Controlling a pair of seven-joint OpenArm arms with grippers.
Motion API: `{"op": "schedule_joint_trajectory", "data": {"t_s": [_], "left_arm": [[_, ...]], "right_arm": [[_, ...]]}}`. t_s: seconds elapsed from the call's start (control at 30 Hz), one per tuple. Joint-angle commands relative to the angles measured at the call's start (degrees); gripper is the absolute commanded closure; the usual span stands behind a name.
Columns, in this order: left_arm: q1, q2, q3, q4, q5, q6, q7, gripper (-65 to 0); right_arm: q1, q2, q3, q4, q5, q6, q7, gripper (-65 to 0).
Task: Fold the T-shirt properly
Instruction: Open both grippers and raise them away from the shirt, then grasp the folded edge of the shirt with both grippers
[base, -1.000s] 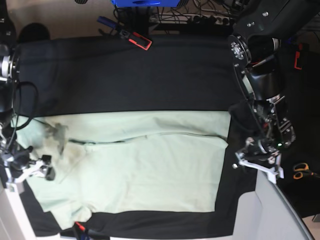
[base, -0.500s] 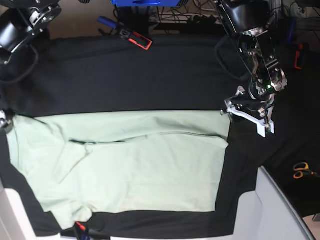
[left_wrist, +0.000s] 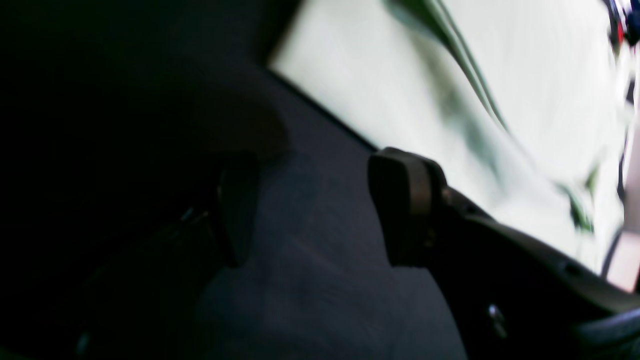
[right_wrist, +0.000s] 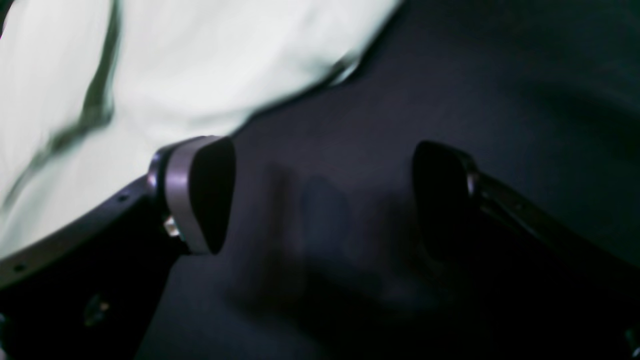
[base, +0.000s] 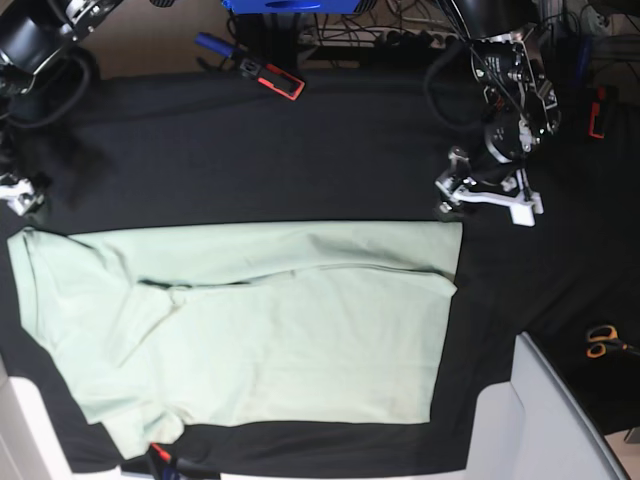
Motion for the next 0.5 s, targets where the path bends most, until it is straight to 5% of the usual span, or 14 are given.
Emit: {"op": "schedule_joint_trajectory", "data": {"t_s": [0.0, 0.47], "left_arm": [[-0.9, -0.6, -0.5, 0.4, -1.3, -0.2, -1.8, -38.0], [-9.3, -1.3, -0.8, -11.8, -0.9, -0.3, -4.4, -38.0]], "right_arm": [[0.7, 1.1, 0.0, 0.8, 0.7, 0.8, 1.3, -51.5], [-0.3, 1.3, -0.1, -2.1, 0.6, 1.7, 1.3, -51.5]]}}
